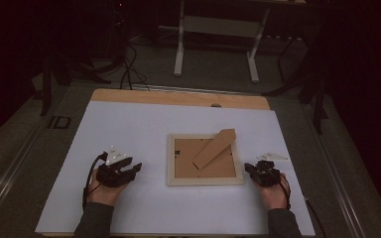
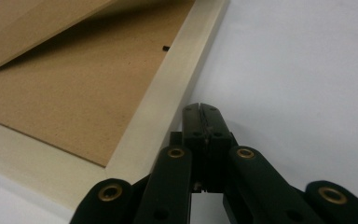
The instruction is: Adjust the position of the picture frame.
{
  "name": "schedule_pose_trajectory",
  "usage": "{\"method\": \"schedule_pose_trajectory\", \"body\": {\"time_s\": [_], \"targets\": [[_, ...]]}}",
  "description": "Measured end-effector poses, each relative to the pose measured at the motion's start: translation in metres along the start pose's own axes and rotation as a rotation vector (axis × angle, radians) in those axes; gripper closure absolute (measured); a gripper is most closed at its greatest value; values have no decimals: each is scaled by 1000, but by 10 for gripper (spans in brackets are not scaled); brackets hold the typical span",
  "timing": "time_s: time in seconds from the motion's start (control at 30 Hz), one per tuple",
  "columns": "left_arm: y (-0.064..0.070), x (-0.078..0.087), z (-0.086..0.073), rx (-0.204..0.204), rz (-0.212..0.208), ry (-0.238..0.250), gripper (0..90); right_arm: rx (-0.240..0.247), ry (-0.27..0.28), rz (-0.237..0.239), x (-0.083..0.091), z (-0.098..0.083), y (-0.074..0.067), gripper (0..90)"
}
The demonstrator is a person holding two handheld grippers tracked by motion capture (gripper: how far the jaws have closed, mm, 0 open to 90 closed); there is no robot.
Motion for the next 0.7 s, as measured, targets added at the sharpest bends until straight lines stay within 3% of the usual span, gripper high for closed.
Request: {"method": "schedule_pose_trajectory", "body": {"time_s": [0.43, 0.7], "targets": [[11, -5, 0, -31, -13, 0, 571, -8, -22, 37, -6, -3, -5, 900], [23, -9, -1, -61, -58, -9, 695, -15, -25, 33, -7, -3, -6, 900]]}}
Point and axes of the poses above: each handheld gripper's, and its own axes: x roughly backward along the jaws, z roughly out of its top, y roughly to its right, the point moved 7 cm from there along -x, roughly forward along the jaws
